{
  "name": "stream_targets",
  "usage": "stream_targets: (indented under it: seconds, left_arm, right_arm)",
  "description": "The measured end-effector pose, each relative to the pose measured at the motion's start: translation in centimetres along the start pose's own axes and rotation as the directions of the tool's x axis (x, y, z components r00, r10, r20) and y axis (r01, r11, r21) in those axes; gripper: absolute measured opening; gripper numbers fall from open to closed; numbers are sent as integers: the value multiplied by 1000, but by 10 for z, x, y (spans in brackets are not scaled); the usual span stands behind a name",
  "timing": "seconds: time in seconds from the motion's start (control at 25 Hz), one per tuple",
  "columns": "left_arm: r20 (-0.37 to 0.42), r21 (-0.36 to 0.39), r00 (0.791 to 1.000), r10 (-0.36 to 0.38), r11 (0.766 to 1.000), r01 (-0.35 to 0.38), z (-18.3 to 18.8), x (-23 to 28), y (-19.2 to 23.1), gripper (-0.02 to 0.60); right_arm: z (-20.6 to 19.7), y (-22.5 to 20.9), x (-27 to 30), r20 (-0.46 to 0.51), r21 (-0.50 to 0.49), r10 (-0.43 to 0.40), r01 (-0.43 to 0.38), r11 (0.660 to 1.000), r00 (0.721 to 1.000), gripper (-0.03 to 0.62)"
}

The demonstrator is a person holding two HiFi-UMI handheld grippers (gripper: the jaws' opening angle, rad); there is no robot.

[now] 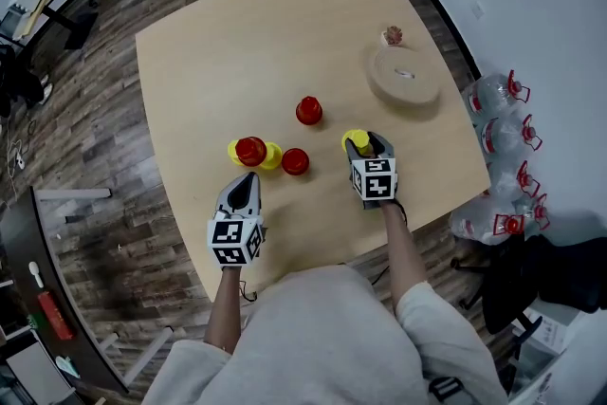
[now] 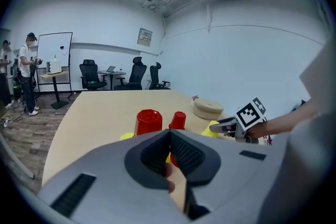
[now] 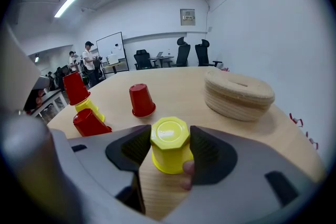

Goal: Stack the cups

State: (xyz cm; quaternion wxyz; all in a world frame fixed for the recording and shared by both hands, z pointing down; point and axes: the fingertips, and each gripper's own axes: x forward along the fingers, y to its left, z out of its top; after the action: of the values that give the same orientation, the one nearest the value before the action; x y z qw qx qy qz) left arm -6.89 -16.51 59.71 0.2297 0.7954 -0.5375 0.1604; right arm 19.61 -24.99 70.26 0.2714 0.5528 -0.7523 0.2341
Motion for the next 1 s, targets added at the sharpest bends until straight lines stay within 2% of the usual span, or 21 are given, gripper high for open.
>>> stream_targets:
  seconds: [0.24, 0.56, 0.72, 1.0]
  left_arm:
    - [10, 1, 1000, 4, 1000, -4, 3, -3, 2, 9]
    - [36, 2, 999, 12, 1000, -12, 8, -11, 6, 9]
    - [50, 2, 999, 15, 1000, -15, 11, -14, 5, 9]
    - [73, -8, 997, 31, 1000, -30, 11, -27, 10, 9]
  right_arm:
    - [14, 7, -14, 38, -23, 8, -7, 1000, 999, 235]
    - [35, 38, -67, 124, -65, 44, -37, 997, 991, 233]
    - [39, 48, -89, 147, -61, 53, -45, 997, 988, 233]
    - [54, 72, -98, 164, -114, 93, -75, 991, 982, 233]
